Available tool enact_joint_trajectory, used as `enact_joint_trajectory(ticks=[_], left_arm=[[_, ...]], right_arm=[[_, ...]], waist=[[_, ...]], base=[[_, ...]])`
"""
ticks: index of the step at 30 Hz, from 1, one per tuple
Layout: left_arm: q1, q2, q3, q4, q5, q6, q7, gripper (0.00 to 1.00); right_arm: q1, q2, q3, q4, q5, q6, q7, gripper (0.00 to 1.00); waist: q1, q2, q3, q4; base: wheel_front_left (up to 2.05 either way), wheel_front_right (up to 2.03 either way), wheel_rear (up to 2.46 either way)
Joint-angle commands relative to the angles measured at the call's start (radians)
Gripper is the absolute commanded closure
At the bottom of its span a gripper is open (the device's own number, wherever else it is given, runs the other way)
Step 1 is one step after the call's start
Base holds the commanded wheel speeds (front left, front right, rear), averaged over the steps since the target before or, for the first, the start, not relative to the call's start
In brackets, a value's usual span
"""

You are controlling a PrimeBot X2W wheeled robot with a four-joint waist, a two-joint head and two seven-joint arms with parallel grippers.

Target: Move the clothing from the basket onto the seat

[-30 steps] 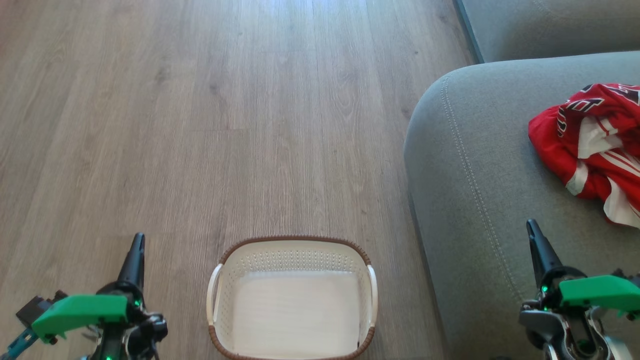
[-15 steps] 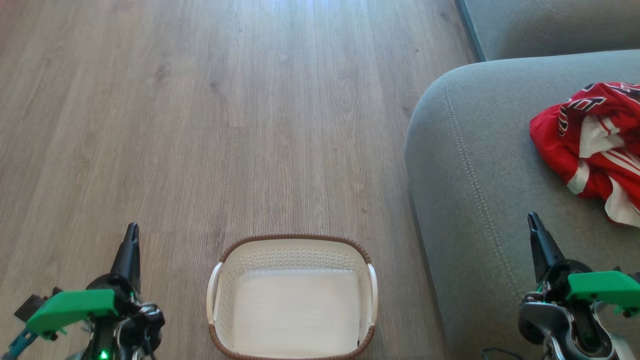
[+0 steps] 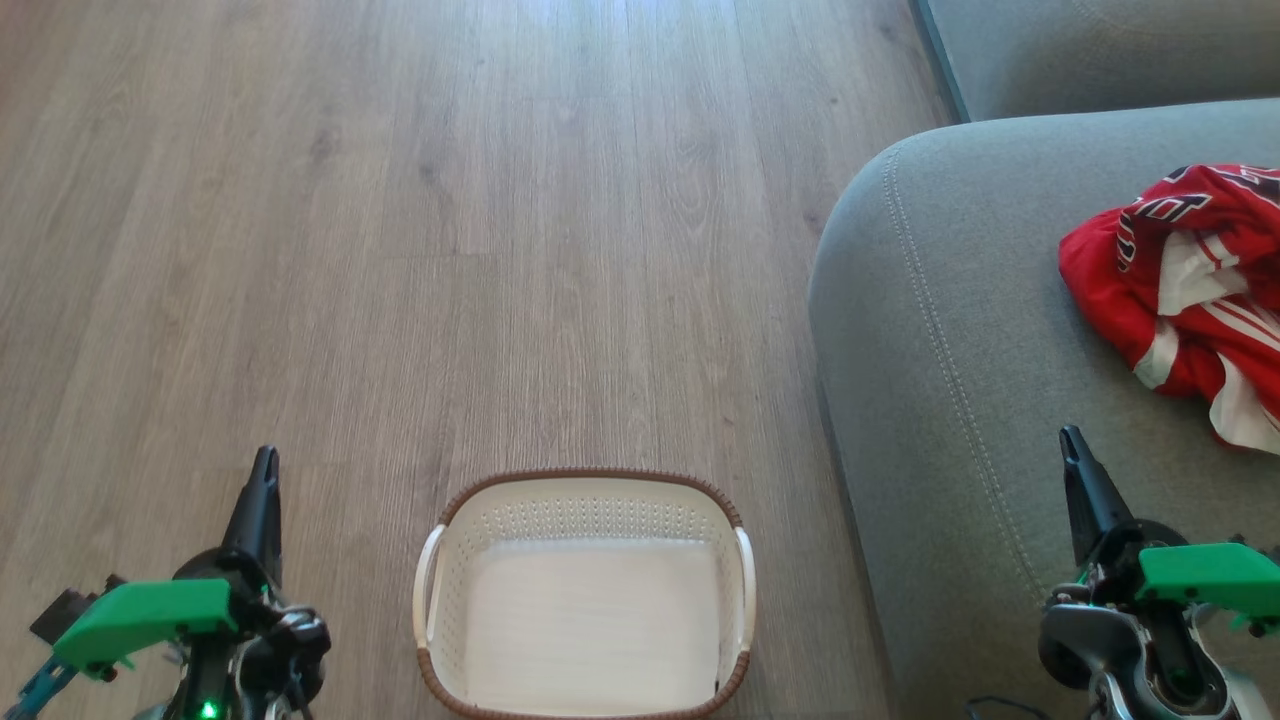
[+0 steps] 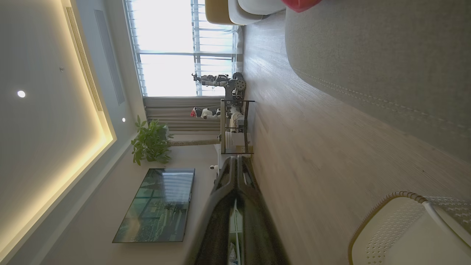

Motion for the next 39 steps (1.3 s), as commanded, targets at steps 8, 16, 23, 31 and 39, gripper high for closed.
enact_joint_trajectory(ticks=[8,16,23,31,39], left_arm=[[-0.050,0.005,0.035,-0.027,0.001,-0.007,0.006,1.00],[-0.050,0.005,0.036,-0.027,0.001,-0.007,0.006,1.00],[-0.050,0.004,0.036,-0.027,0.002,-0.007,0.007,1.00],[-0.050,0.004,0.037,-0.027,0.002,-0.007,0.007,1.00],[-0.050,0.004,0.037,-0.027,0.003,-0.007,0.007,1.00]], right_arm=[[-0.052,0.002,0.017,-0.032,0.000,0.008,0.011,1.00],[-0.052,0.003,0.015,-0.032,-0.001,0.008,0.013,1.00],[-0.052,0.004,0.014,-0.032,-0.002,0.008,0.014,1.00],[-0.052,0.005,0.012,-0.032,-0.003,0.008,0.015,1.00],[-0.052,0.007,0.011,-0.032,-0.005,0.008,0.016,1.00]], waist=[[0.0000,0.0000,0.000,0.000],[0.0000,0.0000,0.000,0.000],[0.0000,0.0000,0.000,0.000],[0.0000,0.0000,0.000,0.000],[0.0000,0.0000,0.000,0.000]], base=[[0.00,0.00,0.00],[0.00,0.00,0.00],[0.00,0.00,0.00],[0.00,0.00,0.00],[0.00,0.00,0.00]])
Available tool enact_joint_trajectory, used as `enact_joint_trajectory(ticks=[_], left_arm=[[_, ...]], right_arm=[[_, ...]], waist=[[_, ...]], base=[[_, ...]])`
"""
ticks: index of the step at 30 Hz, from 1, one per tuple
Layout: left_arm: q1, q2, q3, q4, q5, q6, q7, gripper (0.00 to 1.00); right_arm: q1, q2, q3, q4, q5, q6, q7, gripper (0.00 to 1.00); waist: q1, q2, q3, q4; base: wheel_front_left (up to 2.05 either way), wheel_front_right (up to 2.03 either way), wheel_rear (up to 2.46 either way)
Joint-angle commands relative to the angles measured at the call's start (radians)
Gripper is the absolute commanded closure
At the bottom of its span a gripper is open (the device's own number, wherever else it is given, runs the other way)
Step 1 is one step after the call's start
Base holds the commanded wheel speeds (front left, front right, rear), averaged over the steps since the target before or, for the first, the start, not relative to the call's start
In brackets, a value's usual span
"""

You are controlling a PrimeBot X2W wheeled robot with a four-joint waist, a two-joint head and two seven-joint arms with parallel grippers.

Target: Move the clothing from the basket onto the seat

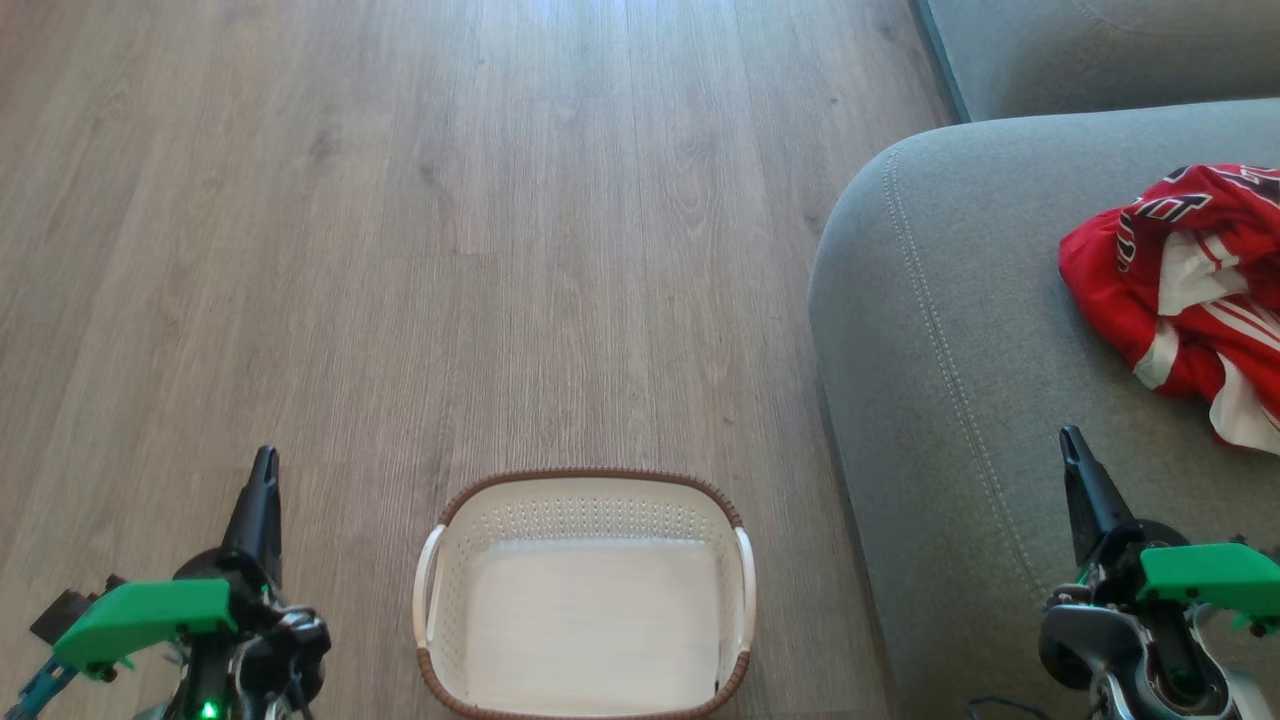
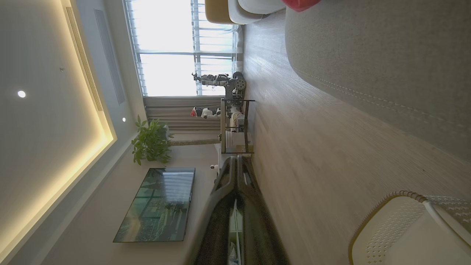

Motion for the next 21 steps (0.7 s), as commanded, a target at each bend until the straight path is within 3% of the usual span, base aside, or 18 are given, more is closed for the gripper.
enact_joint_trajectory(ticks=[1,21], left_arm=[[-0.050,0.005,0.036,-0.027,0.003,-0.007,0.007,1.00],[-0.050,0.004,0.037,-0.027,0.003,-0.007,0.008,1.00]], right_arm=[[-0.052,0.004,0.018,-0.032,-0.003,0.008,0.007,1.00],[-0.053,0.006,0.015,-0.032,-0.006,0.008,0.009,1.00]], waist=[[0.0000,0.0000,0.000,0.000],[0.0000,0.0000,0.000,0.000]], base=[[0.00,0.00,0.00],[0.00,0.00,0.00]])
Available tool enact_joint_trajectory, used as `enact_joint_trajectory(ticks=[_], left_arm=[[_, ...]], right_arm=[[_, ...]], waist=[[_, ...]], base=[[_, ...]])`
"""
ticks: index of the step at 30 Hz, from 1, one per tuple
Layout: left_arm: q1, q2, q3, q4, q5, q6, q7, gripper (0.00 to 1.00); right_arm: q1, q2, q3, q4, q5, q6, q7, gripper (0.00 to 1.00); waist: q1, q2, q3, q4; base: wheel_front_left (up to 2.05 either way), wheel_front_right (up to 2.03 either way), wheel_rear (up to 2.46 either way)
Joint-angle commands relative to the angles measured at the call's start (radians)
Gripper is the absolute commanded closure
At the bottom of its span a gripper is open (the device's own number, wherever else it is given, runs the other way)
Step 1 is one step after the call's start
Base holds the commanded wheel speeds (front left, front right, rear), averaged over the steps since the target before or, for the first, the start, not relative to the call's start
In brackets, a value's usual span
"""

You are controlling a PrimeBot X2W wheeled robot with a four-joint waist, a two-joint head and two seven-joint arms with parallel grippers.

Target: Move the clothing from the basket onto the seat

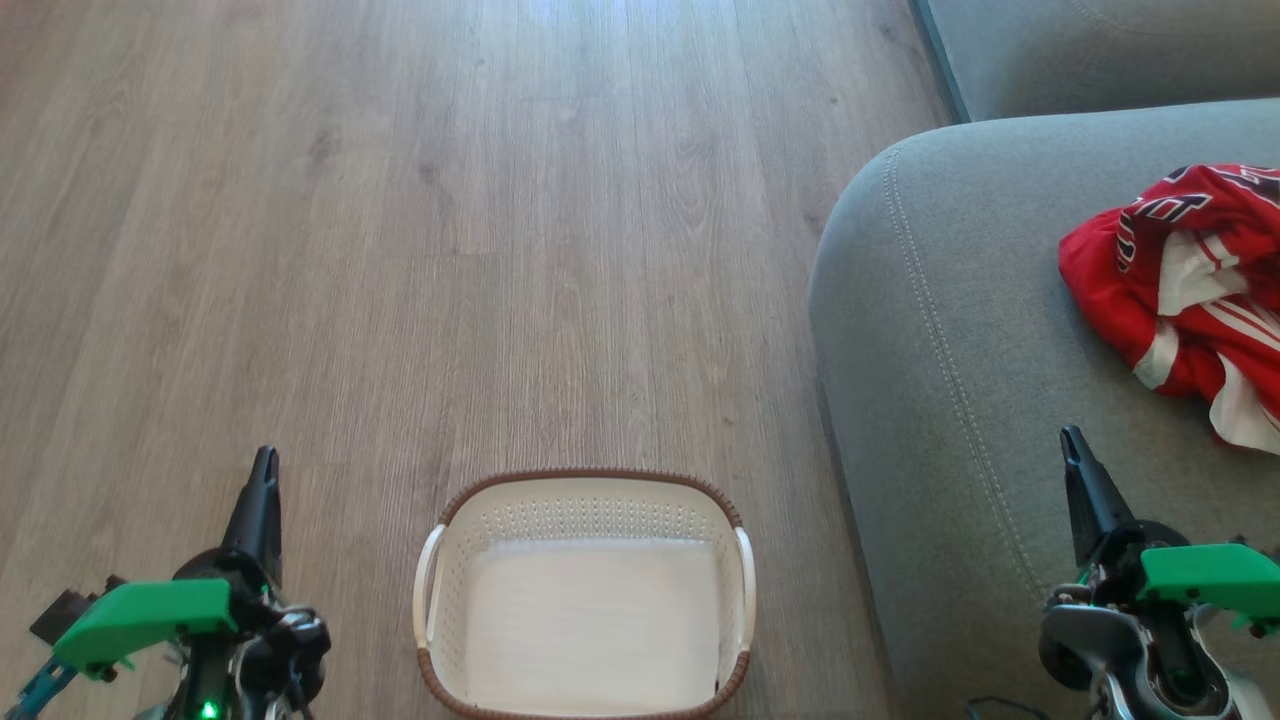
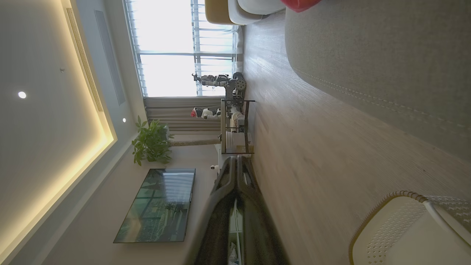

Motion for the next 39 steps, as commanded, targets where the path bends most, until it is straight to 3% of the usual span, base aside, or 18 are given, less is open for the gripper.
enact_joint_trajectory(ticks=[1,39], left_arm=[[-0.050,0.005,0.037,-0.027,0.004,-0.007,0.008,1.00],[-0.051,0.004,0.038,-0.027,0.004,-0.007,0.009,1.00]], right_arm=[[-0.053,0.004,0.017,-0.032,-0.005,0.008,0.009,1.00],[-0.053,0.007,0.014,-0.032,-0.009,0.008,0.012,1.00]], waist=[[0.0000,0.0000,0.000,0.000],[0.0000,0.0000,0.000,0.000]], base=[[0.00,0.00,0.00],[0.00,0.00,0.00]])
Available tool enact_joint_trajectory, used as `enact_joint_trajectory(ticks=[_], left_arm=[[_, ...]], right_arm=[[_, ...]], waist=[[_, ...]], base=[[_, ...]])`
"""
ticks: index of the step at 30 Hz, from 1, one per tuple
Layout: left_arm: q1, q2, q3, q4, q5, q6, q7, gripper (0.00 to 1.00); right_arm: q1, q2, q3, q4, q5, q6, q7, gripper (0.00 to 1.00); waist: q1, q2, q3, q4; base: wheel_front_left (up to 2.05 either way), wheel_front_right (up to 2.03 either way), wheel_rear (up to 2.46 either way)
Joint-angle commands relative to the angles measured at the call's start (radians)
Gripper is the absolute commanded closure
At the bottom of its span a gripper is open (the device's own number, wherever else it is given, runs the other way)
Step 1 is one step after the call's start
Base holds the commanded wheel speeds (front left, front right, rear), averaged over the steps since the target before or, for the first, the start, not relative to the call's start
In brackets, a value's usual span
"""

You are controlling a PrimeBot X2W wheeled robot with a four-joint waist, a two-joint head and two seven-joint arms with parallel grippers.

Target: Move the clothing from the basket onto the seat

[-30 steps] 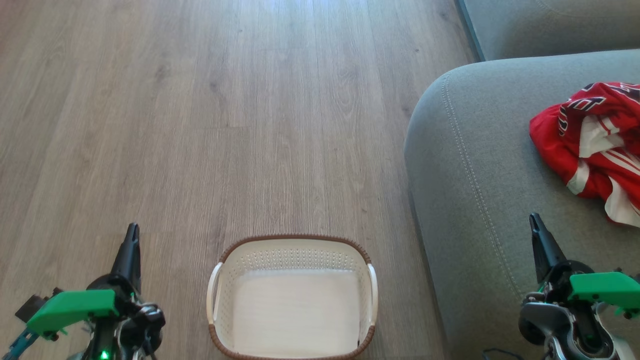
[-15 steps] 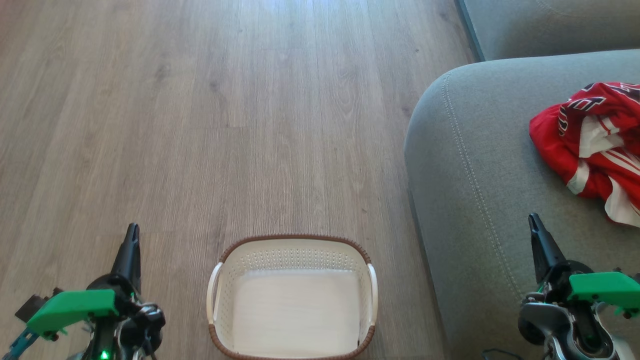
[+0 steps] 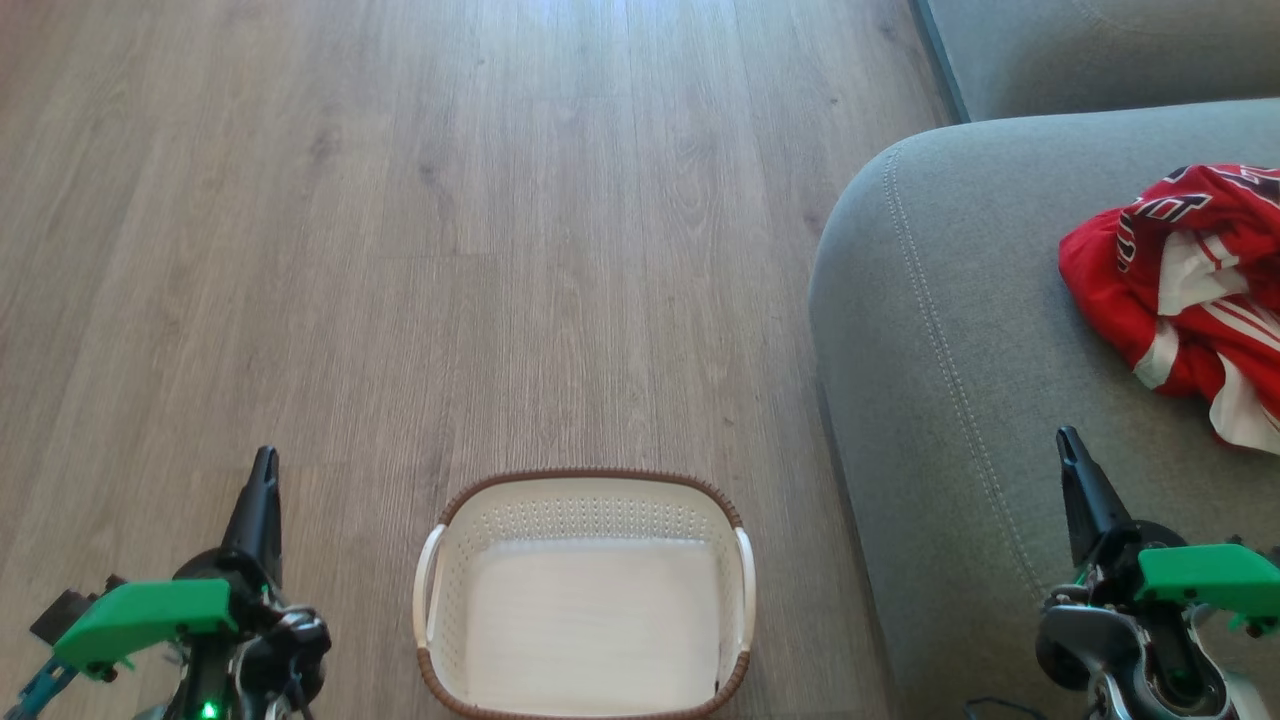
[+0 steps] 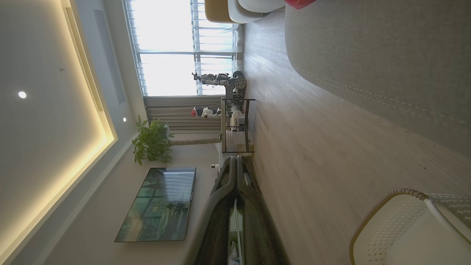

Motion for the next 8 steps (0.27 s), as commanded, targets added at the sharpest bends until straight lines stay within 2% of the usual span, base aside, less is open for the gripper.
enact_joint_trajectory(ticks=[1,8], left_arm=[[-0.051,0.004,0.037,-0.027,0.004,-0.007,0.009,1.00],[-0.051,0.004,0.037,-0.027,0.005,-0.007,0.009,1.00]], right_arm=[[-0.053,0.001,0.016,-0.032,-0.007,0.008,0.004,1.00],[-0.053,0.001,0.016,-0.032,-0.008,0.008,0.005,1.00]], waist=[[0.0000,0.0000,0.000,0.000],[0.0000,0.0000,0.000,0.000]], base=[[0.00,0.00,0.00],[0.00,0.00,0.00]])
